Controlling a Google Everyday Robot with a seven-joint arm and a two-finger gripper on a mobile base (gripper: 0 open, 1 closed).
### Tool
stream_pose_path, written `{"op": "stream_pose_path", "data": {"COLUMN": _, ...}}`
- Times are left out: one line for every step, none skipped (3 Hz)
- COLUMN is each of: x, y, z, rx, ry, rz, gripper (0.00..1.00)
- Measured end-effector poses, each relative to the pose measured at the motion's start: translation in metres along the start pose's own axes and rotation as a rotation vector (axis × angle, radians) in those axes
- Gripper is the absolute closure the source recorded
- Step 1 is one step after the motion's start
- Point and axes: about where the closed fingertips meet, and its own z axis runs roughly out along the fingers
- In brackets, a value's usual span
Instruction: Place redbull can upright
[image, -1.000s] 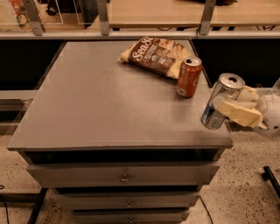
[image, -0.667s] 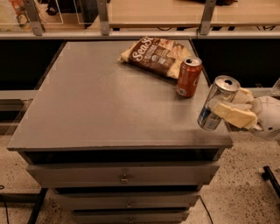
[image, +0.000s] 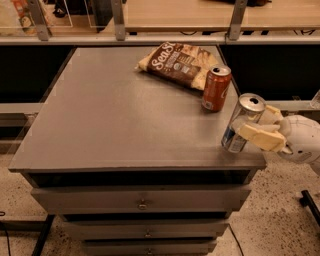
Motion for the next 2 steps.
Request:
{"op": "stream_pose_path", "data": {"x": 0.0098, "y": -0.0028, "z": -0.0014, "rx": 0.006, "ry": 0.054, "rz": -0.03, "gripper": 0.83}}
{"op": "stream_pose_path", "data": {"x": 0.0177, "y": -0.0054, "z": -0.0047, "rx": 0.017, "ry": 0.103, "rz": -0.05, "gripper": 0.59}}
